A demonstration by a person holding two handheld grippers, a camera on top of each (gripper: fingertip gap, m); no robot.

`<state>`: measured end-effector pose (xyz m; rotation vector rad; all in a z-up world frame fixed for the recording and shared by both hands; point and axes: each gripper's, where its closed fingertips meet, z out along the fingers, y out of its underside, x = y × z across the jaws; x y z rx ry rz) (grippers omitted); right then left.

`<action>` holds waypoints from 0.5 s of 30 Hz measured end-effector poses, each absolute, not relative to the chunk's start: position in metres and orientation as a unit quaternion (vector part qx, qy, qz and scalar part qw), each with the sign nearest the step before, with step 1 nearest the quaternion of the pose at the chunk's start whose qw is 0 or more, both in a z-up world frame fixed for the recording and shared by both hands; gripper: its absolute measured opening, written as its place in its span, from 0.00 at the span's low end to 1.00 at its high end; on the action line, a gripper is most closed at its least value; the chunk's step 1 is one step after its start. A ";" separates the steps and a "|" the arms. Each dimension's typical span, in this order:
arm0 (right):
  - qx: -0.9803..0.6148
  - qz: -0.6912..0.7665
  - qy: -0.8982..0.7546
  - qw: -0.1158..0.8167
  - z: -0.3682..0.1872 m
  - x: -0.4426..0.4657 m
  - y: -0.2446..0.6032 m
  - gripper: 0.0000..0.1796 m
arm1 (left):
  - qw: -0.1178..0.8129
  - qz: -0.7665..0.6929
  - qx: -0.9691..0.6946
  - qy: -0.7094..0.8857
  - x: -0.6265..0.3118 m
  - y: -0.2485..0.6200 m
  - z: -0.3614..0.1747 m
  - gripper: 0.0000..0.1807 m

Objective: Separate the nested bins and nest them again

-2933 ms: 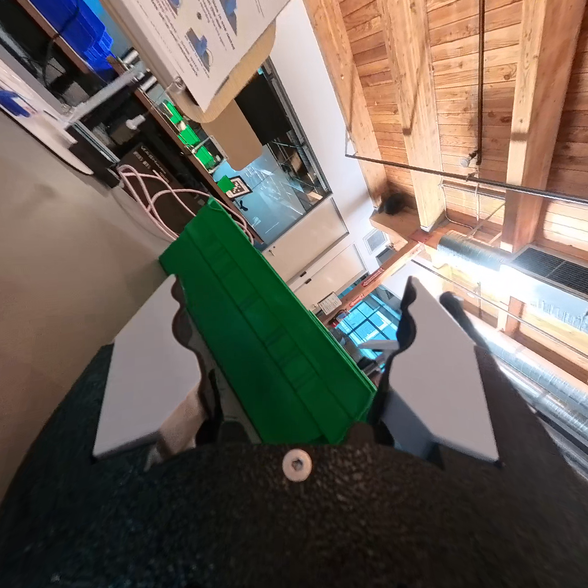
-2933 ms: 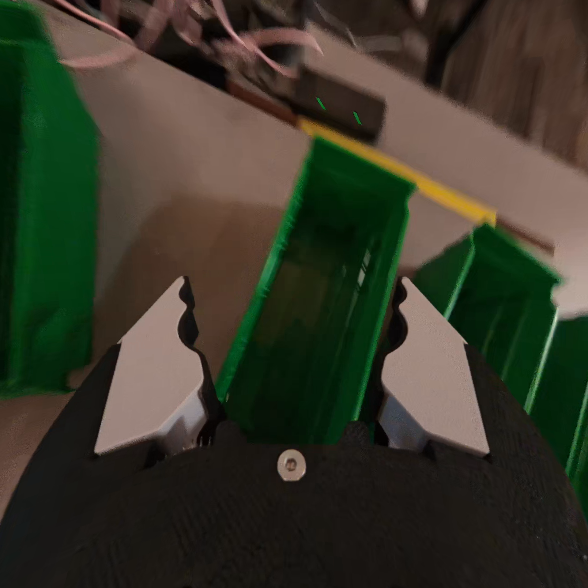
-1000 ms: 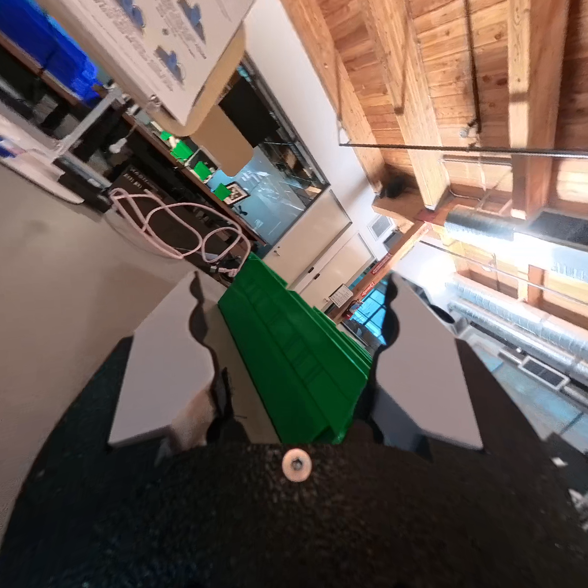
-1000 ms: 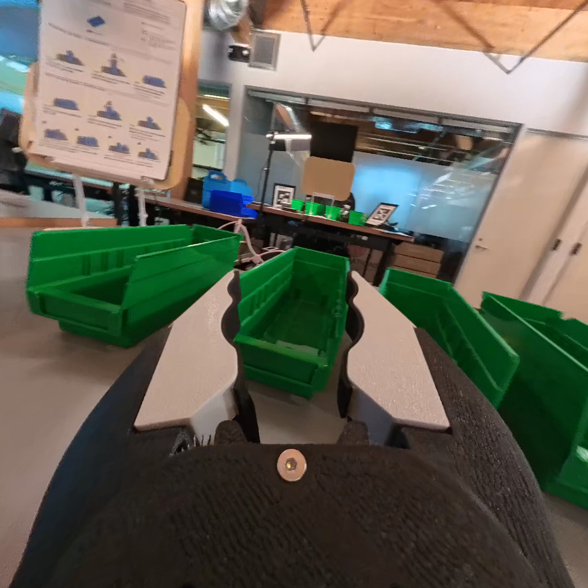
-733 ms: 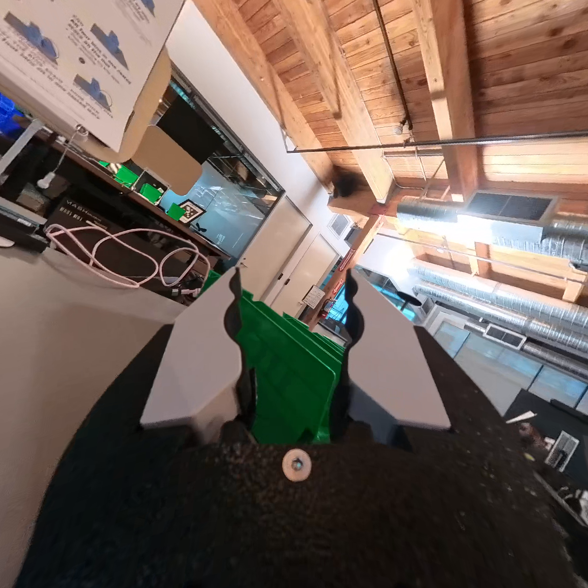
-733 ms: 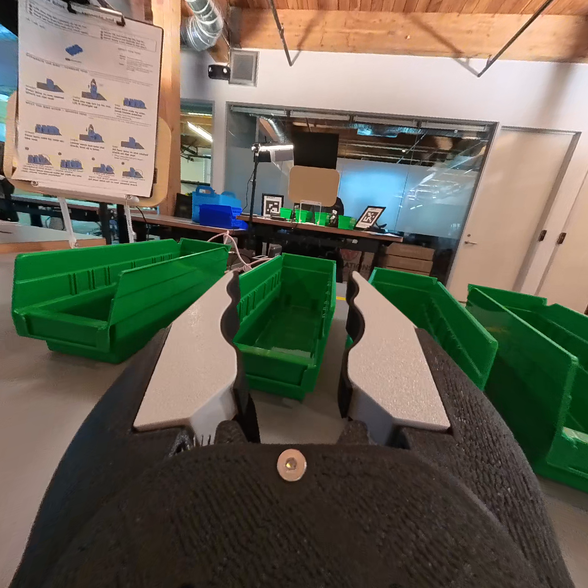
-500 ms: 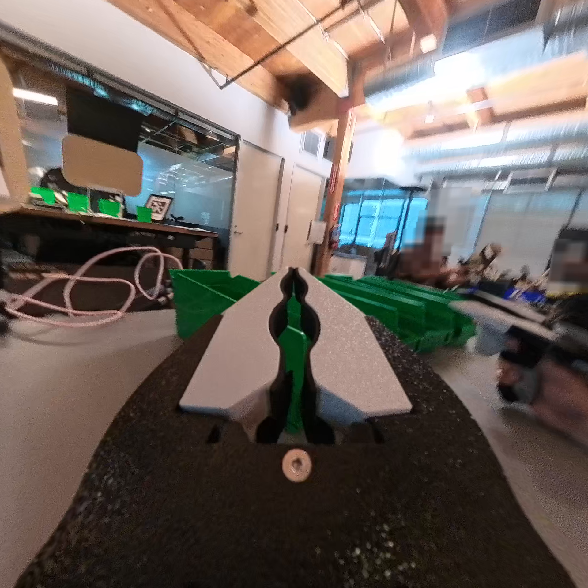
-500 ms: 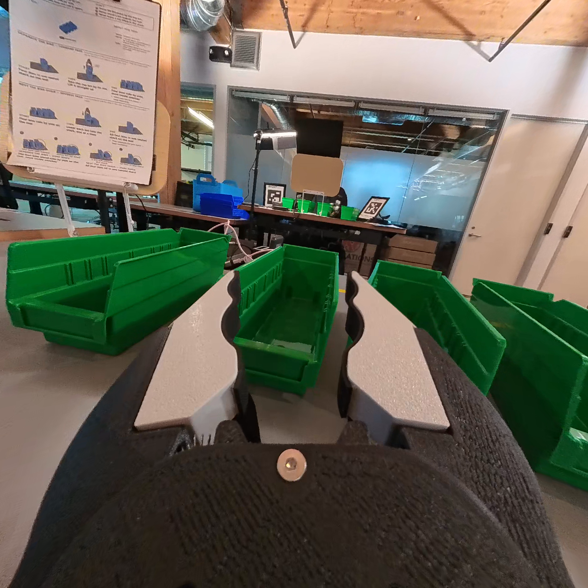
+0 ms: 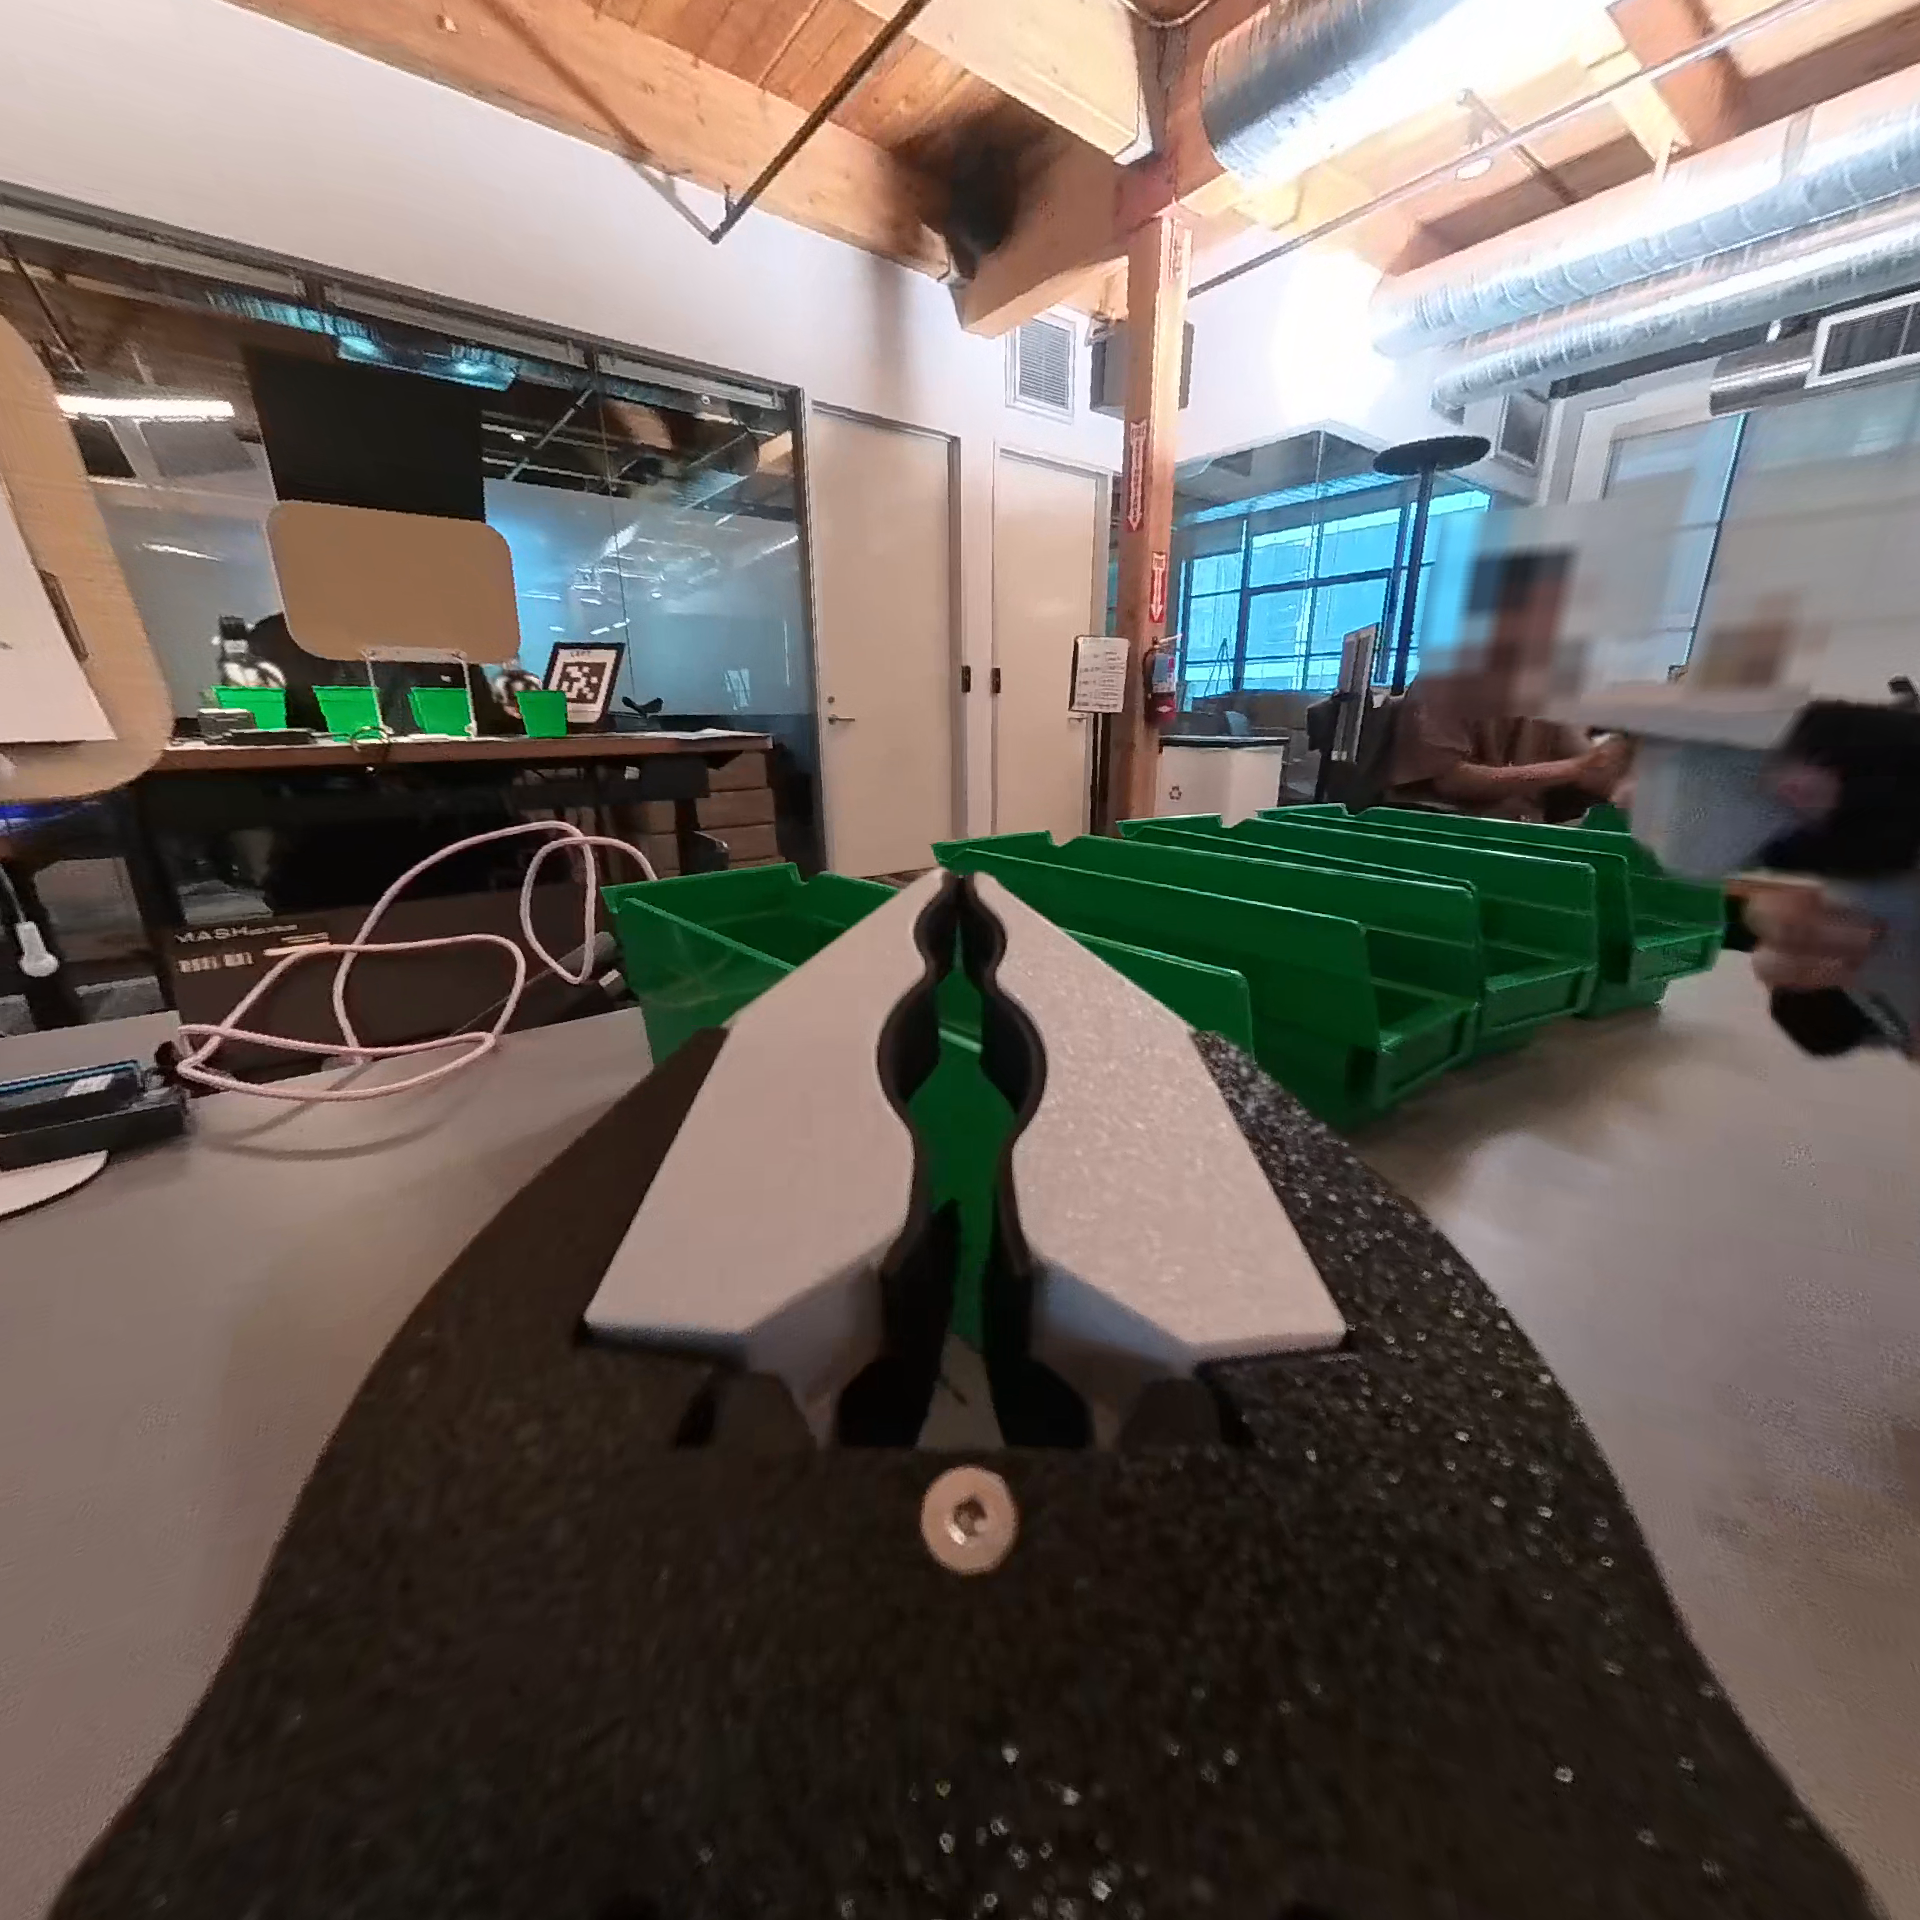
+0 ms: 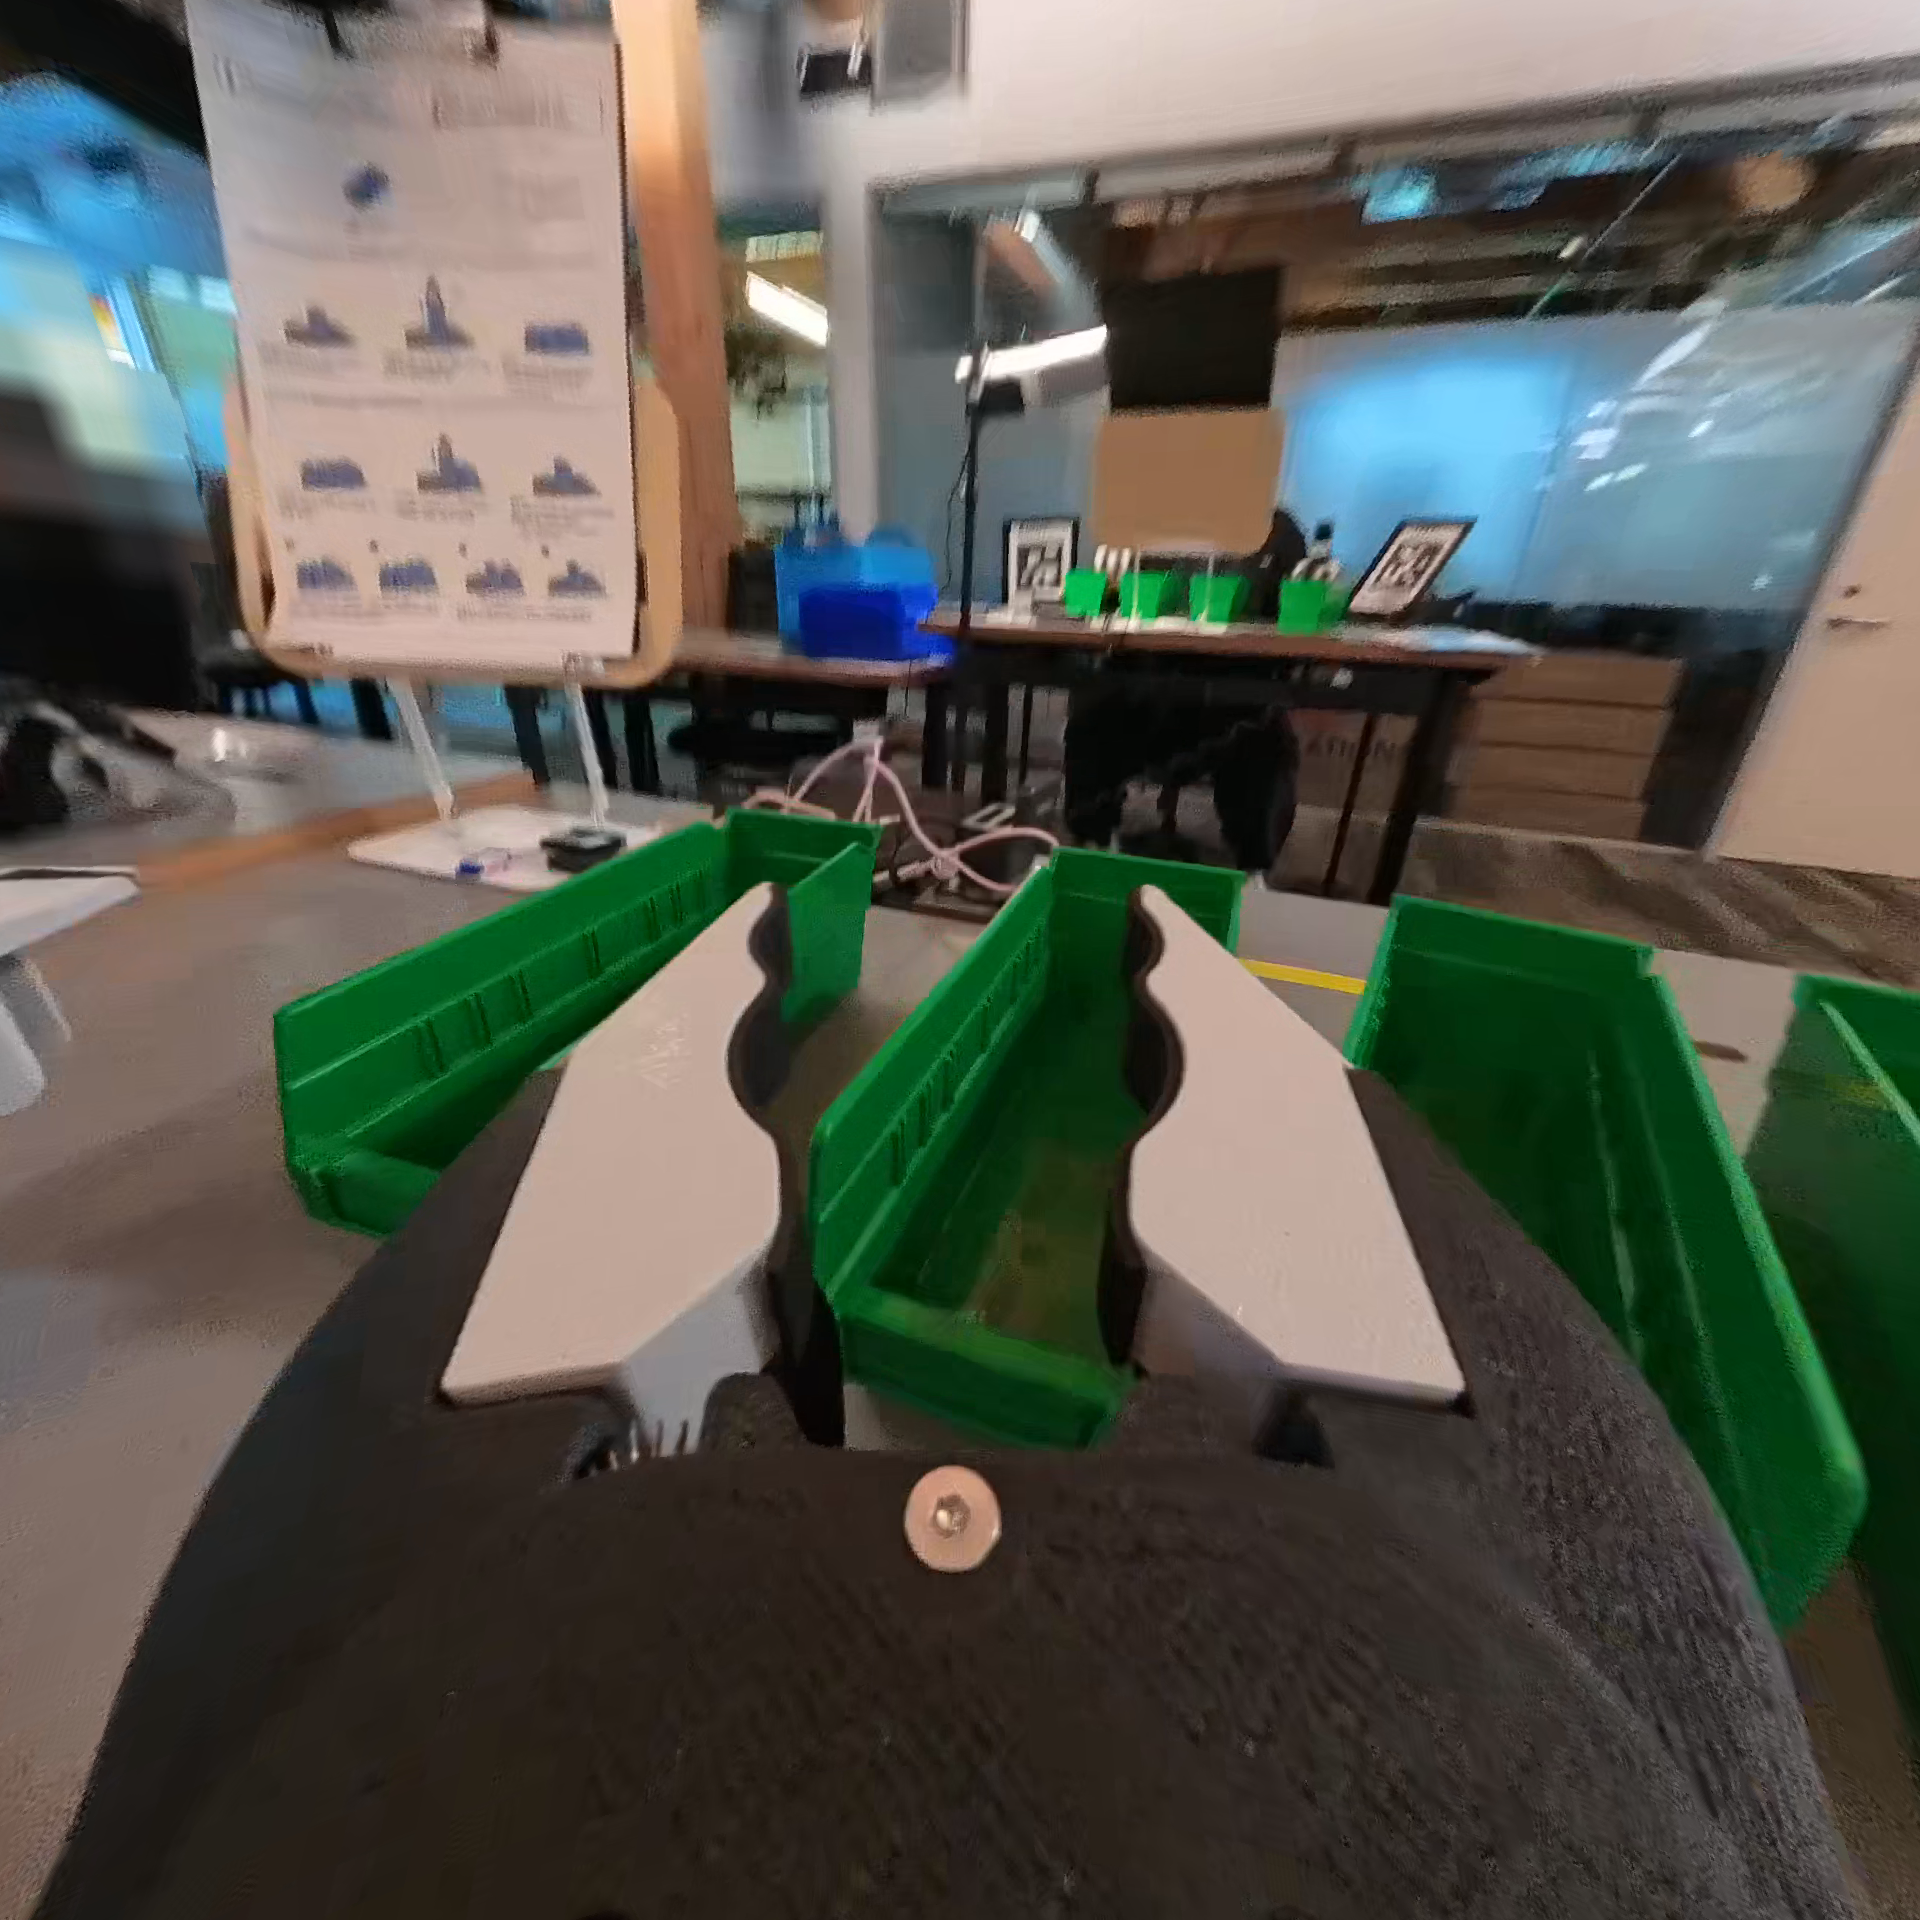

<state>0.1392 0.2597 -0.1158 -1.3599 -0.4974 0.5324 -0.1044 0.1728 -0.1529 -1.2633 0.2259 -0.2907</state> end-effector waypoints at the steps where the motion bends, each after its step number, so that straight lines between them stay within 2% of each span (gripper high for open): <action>1: -0.633 0.234 -0.243 0.697 -0.108 0.130 0.271 0.40 | 0.792 -0.135 -0.586 0.106 -0.104 0.173 -0.153 0.00; 3: -0.705 0.231 -0.254 0.620 -0.108 0.113 0.304 0.51 | 0.791 -0.139 -0.587 0.106 -0.104 0.173 -0.153 0.00; 4: -0.749 0.231 -0.263 0.563 -0.117 0.103 0.321 0.61 | 0.791 -0.141 -0.586 0.105 -0.103 0.173 -0.153 0.00; 6: -0.816 0.196 -0.292 0.459 -0.142 0.088 0.351 0.70 | 0.791 -0.147 -0.585 0.102 -0.104 0.173 -0.152 0.00; 8: -0.854 0.143 -0.324 0.380 -0.169 0.079 0.375 0.73 | 0.784 -0.170 -0.589 0.095 -0.104 0.172 -0.154 0.00; 10: -0.890 0.098 -0.331 0.298 -0.199 0.080 0.389 0.79 | 0.779 -0.197 -0.590 0.078 -0.108 0.173 -0.155 0.00; 15: -0.934 0.023 -0.309 0.177 -0.240 0.096 0.404 0.80 | 0.772 -0.243 -0.586 0.035 -0.121 0.176 -0.157 0.00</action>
